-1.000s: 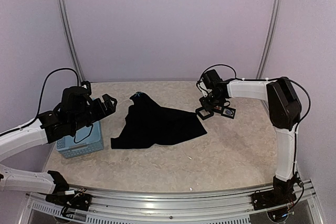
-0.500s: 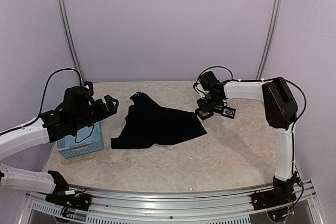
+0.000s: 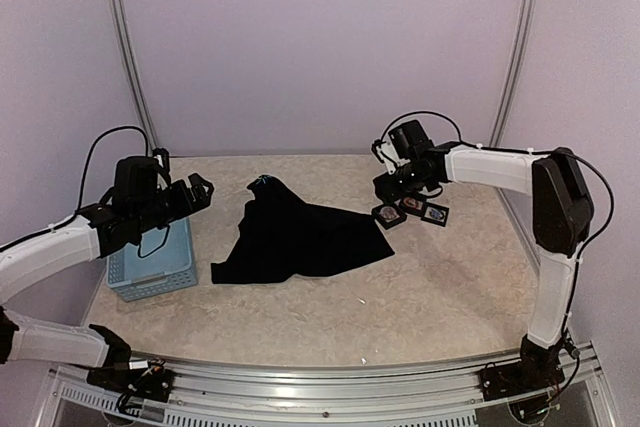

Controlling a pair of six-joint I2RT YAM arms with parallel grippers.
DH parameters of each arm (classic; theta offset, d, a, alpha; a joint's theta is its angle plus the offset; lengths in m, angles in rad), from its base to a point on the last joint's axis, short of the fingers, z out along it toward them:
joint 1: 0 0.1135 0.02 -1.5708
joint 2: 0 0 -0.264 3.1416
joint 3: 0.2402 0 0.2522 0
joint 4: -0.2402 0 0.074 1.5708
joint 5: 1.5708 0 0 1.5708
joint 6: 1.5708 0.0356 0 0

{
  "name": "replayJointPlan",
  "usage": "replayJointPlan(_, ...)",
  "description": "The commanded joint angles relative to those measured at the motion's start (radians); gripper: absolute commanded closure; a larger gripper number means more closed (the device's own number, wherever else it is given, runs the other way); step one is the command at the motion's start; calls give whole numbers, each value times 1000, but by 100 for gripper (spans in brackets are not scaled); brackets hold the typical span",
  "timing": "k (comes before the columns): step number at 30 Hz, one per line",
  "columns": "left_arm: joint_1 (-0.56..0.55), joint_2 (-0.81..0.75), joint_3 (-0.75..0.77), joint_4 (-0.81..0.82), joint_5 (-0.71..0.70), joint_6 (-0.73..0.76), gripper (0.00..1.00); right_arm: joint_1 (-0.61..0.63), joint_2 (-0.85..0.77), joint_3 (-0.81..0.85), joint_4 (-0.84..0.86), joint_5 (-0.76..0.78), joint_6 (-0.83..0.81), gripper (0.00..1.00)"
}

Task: Remove the brooch from the garment
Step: Place the brooch in the brooch box, then reset both arms

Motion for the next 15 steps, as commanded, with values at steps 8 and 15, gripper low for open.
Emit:
replayJointPlan(8, 274, 27, -69, 170, 94, 162, 1, -173, -168, -227, 181, -85, 154, 25)
replayJointPlan(15, 358, -28, -169, 277, 43, 199, 1, -367, -307, -460, 353, -134, 203, 22)
